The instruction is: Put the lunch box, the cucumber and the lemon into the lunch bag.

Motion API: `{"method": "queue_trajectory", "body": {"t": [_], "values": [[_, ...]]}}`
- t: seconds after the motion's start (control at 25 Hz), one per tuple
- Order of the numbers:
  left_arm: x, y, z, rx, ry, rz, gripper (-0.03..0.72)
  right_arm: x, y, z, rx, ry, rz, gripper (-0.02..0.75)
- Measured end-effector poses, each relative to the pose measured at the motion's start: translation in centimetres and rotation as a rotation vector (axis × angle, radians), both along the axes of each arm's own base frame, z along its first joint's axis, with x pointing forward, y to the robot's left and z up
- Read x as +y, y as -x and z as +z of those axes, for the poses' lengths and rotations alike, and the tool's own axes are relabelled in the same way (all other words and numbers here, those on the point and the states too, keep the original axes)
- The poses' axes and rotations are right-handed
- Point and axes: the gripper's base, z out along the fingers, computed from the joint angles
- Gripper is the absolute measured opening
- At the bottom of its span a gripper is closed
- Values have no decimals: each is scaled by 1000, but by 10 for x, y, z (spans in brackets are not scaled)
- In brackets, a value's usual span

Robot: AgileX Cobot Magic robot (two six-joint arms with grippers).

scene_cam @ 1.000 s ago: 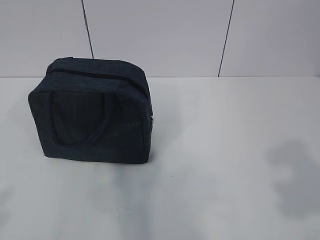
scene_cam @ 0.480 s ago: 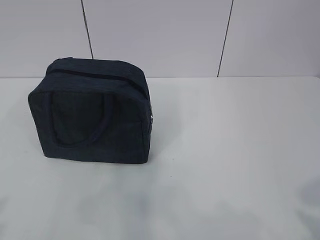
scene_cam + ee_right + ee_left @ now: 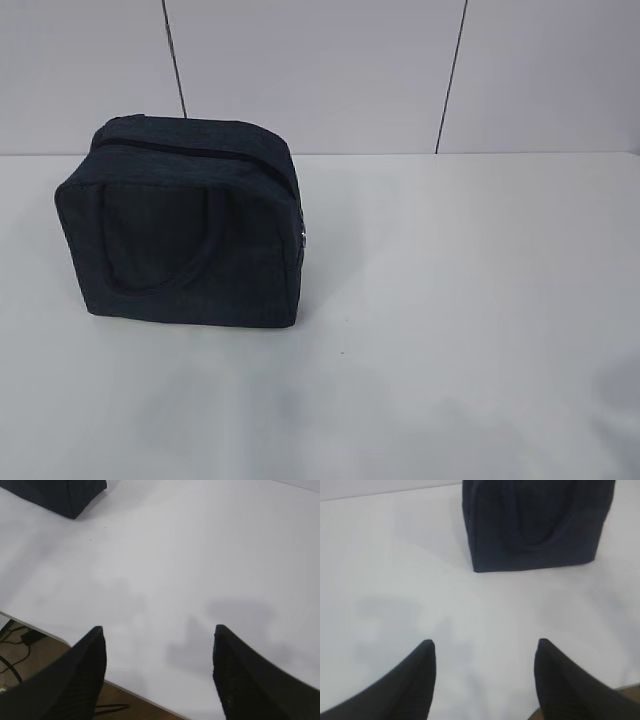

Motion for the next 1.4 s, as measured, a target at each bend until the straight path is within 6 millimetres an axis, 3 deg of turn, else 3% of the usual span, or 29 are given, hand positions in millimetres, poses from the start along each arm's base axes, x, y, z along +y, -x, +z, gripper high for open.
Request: {"method": "queue_trajectory", "body": {"t": [0.28,1.4], "values": [[9,-2,-3,22,37,132,445,-1,0,0,-1,-4,-15,512],[8,-2,-2,20,56,126,433,-6,-2,1,-5,-23,-142,512]]}}
